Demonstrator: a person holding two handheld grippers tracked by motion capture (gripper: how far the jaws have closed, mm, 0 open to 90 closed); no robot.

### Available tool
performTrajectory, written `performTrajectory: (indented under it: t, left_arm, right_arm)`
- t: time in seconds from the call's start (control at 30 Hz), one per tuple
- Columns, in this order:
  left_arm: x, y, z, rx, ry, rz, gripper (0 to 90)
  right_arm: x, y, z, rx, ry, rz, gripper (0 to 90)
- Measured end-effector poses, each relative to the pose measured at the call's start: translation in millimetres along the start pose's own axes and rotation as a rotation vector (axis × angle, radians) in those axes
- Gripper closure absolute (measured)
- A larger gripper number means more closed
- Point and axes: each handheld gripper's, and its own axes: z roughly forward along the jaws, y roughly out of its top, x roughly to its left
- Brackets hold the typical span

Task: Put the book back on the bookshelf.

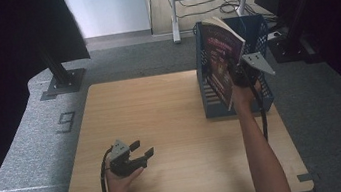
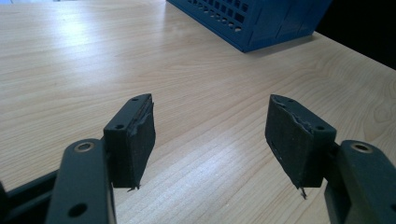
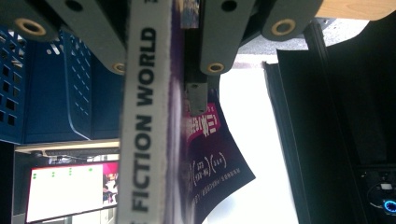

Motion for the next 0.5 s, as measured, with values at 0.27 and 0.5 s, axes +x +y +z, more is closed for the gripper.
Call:
performTrajectory:
  t: [0.27, 0.5]
  left_arm:
    - [2.0, -0.3, -0.8, -0.001, 0.005, -0.006, 33.4]
    - [-0.5, 0.1, -0.2, 0.003, 0.003, -0.003, 33.3]
  right_arm:
    - [0.8, -2.1, 6.7, 0.004, -0.004, 0.003, 81.7]
    - [4.1, -0.1, 9.6, 0.008, -0.002, -0.008, 81.7]
